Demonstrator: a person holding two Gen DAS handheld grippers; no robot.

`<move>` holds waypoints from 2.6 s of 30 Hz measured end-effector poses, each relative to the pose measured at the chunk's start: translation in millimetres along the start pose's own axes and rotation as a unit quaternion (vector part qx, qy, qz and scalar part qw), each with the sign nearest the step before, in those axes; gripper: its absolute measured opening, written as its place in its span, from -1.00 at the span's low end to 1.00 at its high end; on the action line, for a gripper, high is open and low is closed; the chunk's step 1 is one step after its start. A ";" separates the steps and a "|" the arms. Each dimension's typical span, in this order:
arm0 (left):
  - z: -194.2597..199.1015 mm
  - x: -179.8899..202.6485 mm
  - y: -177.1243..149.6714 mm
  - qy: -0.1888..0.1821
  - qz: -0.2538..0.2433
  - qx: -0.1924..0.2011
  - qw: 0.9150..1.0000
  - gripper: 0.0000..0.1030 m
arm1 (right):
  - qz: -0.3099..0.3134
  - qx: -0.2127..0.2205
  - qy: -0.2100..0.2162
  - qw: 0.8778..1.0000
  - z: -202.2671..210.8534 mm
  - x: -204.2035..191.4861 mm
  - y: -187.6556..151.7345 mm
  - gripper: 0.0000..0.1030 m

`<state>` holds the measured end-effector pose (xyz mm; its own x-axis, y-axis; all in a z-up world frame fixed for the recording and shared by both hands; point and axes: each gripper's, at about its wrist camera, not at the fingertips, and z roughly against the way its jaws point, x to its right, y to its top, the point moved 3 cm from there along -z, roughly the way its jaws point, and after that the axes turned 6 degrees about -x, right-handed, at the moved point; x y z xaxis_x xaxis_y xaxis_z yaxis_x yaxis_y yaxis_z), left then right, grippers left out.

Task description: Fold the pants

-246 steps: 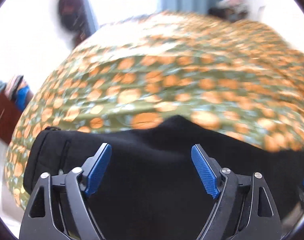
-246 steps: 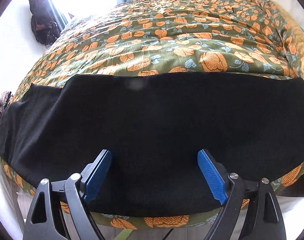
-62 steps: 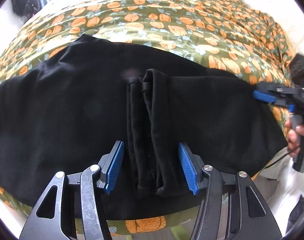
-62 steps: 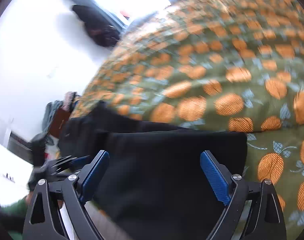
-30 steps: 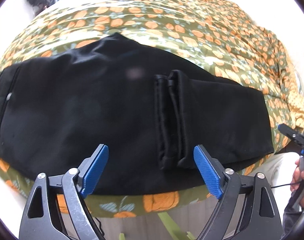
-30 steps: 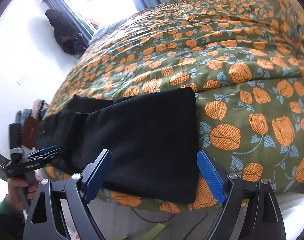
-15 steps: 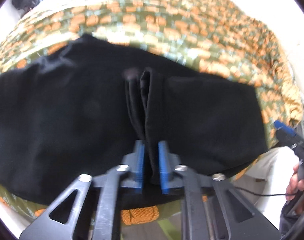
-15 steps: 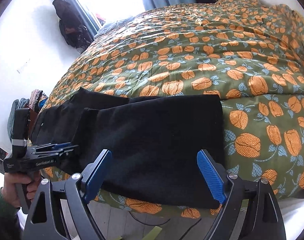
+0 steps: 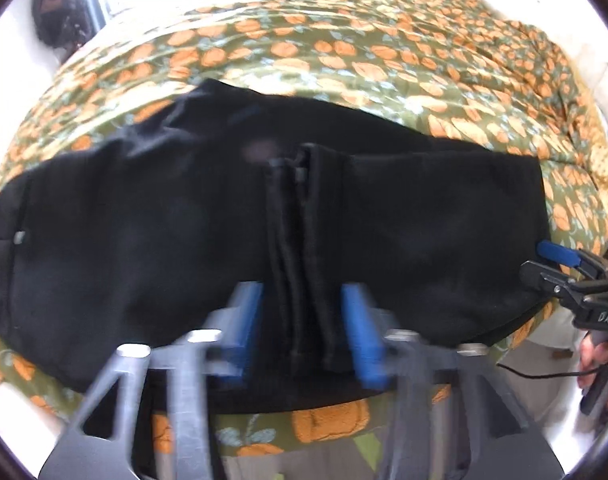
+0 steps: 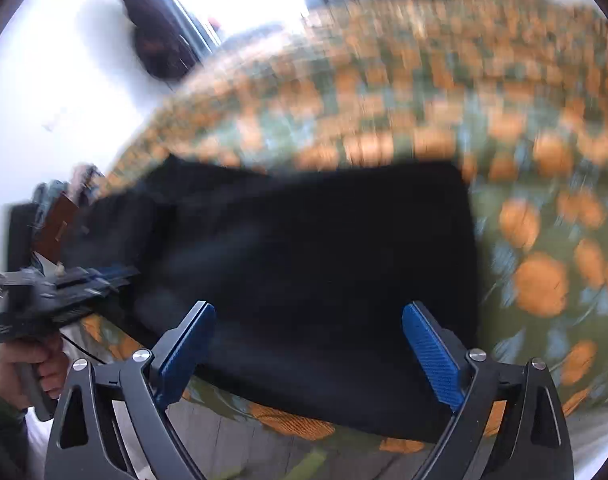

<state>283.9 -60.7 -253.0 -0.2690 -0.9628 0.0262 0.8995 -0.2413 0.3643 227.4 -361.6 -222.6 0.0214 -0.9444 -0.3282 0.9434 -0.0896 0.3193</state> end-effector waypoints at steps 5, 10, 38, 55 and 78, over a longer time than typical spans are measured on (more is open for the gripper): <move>37.2 -70.2 2.6 0.025 0.085 0.054 0.995 0.90 | -0.009 0.054 0.026 0.998 29.7 -8.7 4.2 0.85; 52.1 -193.3 1.9 0.065 0.208 0.072 0.973 0.90 | -0.024 0.080 0.025 0.996 47.8 -3.5 -2.2 0.85; 145.1 -183.6 34.4 -0.023 0.198 0.138 0.970 -0.79 | -0.018 0.075 0.025 0.997 38.0 -2.0 -17.7 0.85; 88.7 68.2 28.2 -0.081 -0.062 0.081 0.992 0.45 | -0.072 0.133 0.003 0.988 70.3 30.4 -23.0 0.85; 8.5 -24.6 -16.9 0.064 0.003 0.054 0.996 -0.94 | 0.106 -0.015 0.221 0.969 -7.6 -90.5 18.6 0.76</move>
<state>272.4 -31.9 -251.9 -0.2108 -0.9735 -0.0885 0.8572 -0.2277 0.4620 245.5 -275.4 -193.7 0.3495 -0.7121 -0.6090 0.9112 0.1071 0.3977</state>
